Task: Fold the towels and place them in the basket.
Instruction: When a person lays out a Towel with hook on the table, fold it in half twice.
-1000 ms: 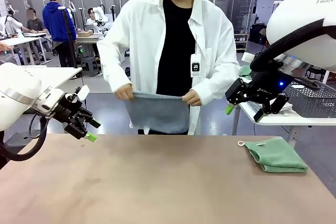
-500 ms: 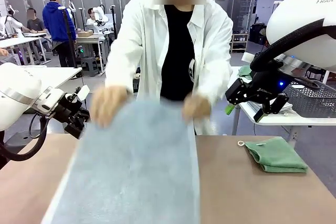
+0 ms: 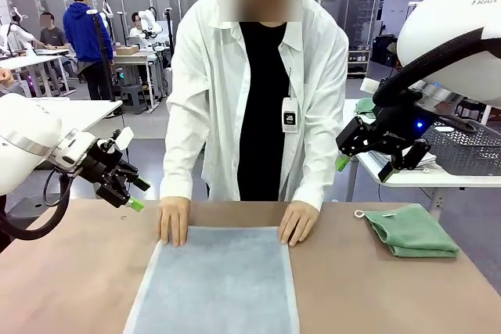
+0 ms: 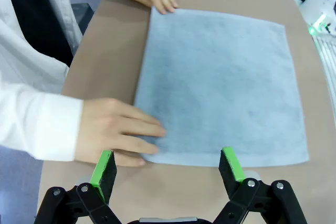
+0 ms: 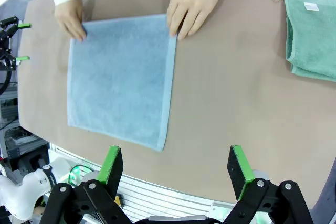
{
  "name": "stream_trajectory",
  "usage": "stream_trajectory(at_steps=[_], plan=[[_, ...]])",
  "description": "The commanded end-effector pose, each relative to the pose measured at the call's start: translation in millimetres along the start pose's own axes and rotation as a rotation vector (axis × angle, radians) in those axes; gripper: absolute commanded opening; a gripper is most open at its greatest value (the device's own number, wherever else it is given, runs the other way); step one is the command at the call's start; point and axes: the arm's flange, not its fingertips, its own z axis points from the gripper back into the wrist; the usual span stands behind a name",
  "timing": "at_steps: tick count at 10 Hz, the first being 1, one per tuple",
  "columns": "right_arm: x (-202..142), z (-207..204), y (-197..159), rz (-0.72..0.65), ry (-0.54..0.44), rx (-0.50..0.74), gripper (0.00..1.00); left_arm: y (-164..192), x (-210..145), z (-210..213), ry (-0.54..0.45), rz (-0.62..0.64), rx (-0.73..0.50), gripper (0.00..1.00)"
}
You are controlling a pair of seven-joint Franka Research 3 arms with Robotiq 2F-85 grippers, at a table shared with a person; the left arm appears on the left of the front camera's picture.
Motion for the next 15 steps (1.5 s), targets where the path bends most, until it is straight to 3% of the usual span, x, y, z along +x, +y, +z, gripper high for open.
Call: stream_trajectory(at_steps=[1,7,8,9,11,13,15], plan=[[-1,3,0,0.013,0.005,0.004,1.00,1,0,0,0.001,-0.002,0.003,0.99],[0,0,0,0.000,0.000,0.000,1.00,0,0,0,0.000,0.000,0.000,0.99],[-4,-4,15,0.123,0.036,-0.048,1.00,-11,13,11,0.082,-0.008,0.042,0.99],[-8,-6,30,0.261,0.038,-0.043,1.00,-25,32,28,0.095,-0.020,0.095,0.99],[-23,-13,69,0.566,0.117,-0.072,1.00,-67,84,50,0.211,-0.058,0.116,1.00],[-47,-35,103,0.859,0.136,-0.126,1.00,-113,127,43,0.393,-0.003,0.104,1.00],[-71,-86,132,1.129,0.193,-0.162,1.00,-159,162,21,0.532,-0.018,0.132,1.00]])
